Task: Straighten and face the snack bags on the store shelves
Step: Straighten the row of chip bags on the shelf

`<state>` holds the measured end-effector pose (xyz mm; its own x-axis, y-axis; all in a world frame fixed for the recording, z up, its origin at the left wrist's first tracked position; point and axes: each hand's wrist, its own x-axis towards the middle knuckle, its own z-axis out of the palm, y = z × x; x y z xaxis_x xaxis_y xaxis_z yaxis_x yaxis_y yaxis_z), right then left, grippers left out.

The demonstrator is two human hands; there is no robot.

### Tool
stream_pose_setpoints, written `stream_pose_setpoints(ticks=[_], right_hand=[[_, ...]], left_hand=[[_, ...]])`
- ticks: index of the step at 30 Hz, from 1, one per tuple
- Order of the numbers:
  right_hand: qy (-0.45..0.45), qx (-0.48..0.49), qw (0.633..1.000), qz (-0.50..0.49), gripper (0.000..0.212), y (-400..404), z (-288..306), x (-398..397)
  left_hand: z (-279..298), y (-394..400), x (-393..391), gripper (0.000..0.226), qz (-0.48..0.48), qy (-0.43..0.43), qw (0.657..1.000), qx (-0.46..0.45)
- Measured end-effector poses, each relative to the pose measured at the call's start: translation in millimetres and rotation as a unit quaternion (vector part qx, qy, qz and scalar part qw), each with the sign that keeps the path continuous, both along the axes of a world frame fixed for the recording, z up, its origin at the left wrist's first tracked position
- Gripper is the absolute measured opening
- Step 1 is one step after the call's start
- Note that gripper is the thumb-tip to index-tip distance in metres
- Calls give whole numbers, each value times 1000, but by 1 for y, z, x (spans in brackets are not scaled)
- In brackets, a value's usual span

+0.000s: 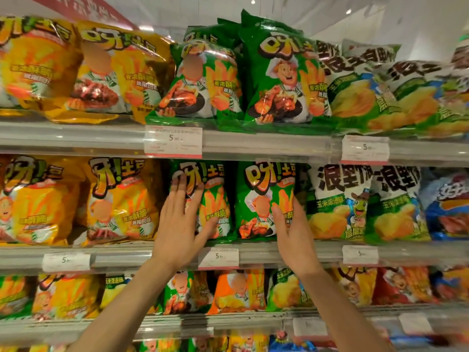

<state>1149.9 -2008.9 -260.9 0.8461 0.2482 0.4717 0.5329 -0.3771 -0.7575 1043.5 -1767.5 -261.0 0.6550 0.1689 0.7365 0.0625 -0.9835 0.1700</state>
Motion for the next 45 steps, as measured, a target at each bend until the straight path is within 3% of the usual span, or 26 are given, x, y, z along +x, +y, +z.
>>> stream_pose_setpoints(ticks=[6, 9, 16, 22, 35, 41, 45], right_hand=[[-125, -44, 987, -88, 76, 7, 7, -13], [-196, -114, 971, -78, 84, 14, -2, -19], [-235, -159, 955, -85, 92, 16, 3, 5], [-230, -171, 955, -80, 90, 13, -24, -5], [-266, -233, 925, -139, 81, 29, -12, -6], [-227, -205, 948, -86, 83, 23, -7, -13], [-178, -121, 976, -19, 82, 10, 0, -20]], left_hand=[[-3, -1, 2, 81, 10, -4, 1000, 2], [-3, 1, 2, 80, 13, -7, 1000, 2], [-4, 1, 2, 80, 13, -5, 1000, -3], [-4, 0, 2, 80, 18, -3, 1000, -4], [-2, -6, 1, 79, 36, 2, 999, -1], [4, -10, -4, 81, 13, 6, 999, -37], [9, -9, -13, 82, -33, 6, 994, -101]])
